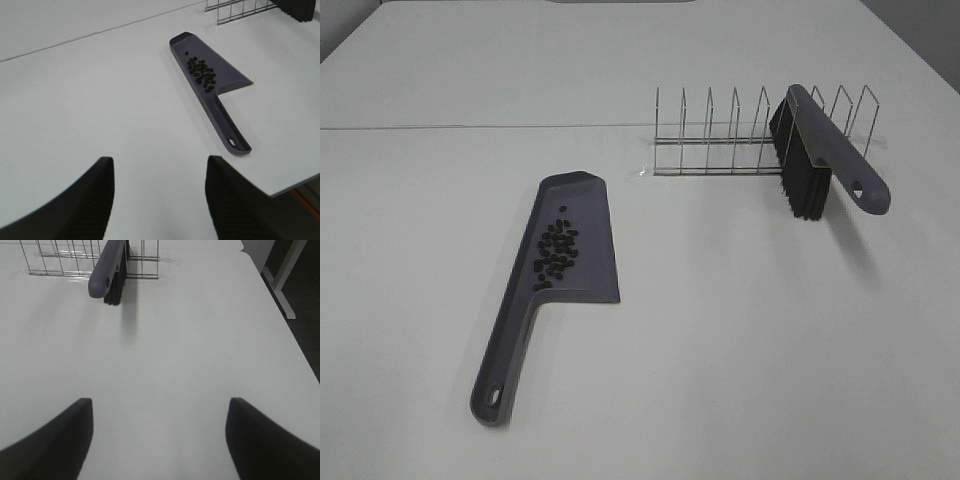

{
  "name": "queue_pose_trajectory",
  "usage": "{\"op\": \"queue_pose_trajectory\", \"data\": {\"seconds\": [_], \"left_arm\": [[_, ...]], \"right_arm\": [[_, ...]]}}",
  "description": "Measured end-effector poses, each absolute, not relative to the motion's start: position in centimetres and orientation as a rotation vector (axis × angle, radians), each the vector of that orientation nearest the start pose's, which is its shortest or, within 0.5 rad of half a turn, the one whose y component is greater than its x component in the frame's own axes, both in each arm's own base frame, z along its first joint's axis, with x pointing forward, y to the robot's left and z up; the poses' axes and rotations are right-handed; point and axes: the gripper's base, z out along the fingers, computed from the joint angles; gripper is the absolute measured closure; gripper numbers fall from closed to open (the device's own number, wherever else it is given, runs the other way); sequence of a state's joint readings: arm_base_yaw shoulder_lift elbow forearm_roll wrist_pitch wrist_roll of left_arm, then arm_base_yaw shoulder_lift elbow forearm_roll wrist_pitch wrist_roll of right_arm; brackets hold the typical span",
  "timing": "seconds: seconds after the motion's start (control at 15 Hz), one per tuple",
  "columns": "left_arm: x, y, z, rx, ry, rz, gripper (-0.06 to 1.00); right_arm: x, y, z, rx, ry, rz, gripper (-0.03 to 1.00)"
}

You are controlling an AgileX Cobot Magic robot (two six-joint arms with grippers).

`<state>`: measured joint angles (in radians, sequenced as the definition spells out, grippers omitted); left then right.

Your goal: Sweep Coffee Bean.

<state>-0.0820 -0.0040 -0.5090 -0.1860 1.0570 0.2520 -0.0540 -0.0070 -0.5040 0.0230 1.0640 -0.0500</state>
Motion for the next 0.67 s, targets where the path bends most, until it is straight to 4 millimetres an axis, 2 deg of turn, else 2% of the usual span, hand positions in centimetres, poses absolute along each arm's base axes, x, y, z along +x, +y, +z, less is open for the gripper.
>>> {"op": "queue_pose_trajectory", "data": {"seconds": [0.67], "left_arm": [[-0.85, -1.40, 28.12, 0.344, 1.985, -0.114, 0.41]], "right_arm": [[-0.65, 0.22, 27.81, 0.003, 2.037, -0.038, 0.26]]}}
